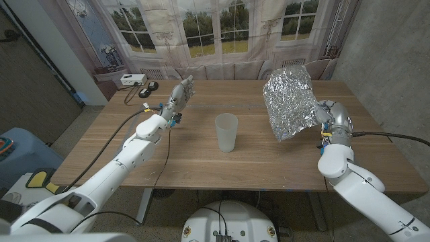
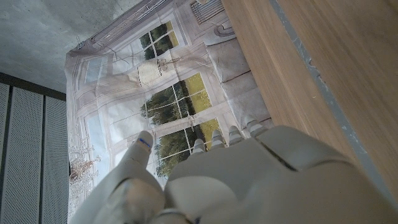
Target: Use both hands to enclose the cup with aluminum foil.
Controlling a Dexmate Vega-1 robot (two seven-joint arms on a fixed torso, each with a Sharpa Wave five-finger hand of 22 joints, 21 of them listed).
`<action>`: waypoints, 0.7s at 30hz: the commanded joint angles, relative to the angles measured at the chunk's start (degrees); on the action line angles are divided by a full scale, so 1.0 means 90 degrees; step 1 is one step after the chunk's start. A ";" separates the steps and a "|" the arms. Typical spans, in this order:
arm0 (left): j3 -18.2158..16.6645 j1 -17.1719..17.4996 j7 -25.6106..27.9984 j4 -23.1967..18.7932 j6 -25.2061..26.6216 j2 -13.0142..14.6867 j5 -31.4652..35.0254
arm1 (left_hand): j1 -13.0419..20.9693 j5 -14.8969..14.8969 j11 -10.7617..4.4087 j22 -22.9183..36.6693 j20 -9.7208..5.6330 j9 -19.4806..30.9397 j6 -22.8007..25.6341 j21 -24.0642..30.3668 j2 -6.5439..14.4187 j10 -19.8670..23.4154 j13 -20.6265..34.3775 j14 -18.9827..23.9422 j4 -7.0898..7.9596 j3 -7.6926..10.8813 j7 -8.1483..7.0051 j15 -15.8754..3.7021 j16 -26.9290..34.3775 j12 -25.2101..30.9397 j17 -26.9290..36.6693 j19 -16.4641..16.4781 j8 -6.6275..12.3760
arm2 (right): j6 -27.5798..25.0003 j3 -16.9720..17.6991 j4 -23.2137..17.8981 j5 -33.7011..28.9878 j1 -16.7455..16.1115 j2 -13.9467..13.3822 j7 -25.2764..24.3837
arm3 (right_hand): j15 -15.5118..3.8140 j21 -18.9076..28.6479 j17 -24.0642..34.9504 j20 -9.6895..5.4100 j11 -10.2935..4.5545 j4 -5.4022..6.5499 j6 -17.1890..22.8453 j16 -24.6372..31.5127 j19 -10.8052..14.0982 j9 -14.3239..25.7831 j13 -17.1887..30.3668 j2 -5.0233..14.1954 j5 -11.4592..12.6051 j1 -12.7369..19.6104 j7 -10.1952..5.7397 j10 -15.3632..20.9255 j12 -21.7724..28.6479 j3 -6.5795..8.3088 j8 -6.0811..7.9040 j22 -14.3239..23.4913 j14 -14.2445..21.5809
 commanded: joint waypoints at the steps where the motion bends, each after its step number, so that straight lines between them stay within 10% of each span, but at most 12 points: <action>1: -0.0051 0.0250 0.0257 -0.0601 -0.0021 0.0271 0.0289 | 0.0049 0.0004 0.0047 0.0020 0.0046 -0.0008 0.0058 0.0028 -0.0086 0.0040 0.0006 0.0205 -0.0094 -0.0022 -0.0007 0.0002 0.0119 0.0099 -0.0005 0.0136 0.0066 | -0.0179 -0.0003 -0.0934 -0.0163 -0.0352 -0.0265 0.0445 | -0.0663 0.0073 0.0049 0.0004 0.0013 0.0002 0.0488 0.0011 -0.0040 0.0043 0.0027 0.0129 -0.0026 0.0201 0.0108 0.0052 0.0049 0.0063 0.0138 0.0012 -0.0009; 21: -0.0298 0.0773 0.0438 -0.1497 0.0143 0.0845 0.0385 | 0.0326 -0.0025 0.0321 -0.0006 0.0389 0.0001 0.0738 0.0149 -0.0463 0.1095 -0.0011 0.1289 -0.0549 -0.0129 0.0126 0.0171 0.0315 0.0395 0.0012 0.0640 0.0190 | -0.1150 -0.1029 -0.1644 -0.0942 0.0381 -0.0741 0.1226 | -0.0654 0.0182 0.0203 0.0019 0.0029 -0.0005 0.0553 0.0019 -0.0044 0.0044 0.0097 0.0100 -0.0064 0.0249 0.0142 0.0105 0.0110 0.0092 0.0160 0.0015 0.0012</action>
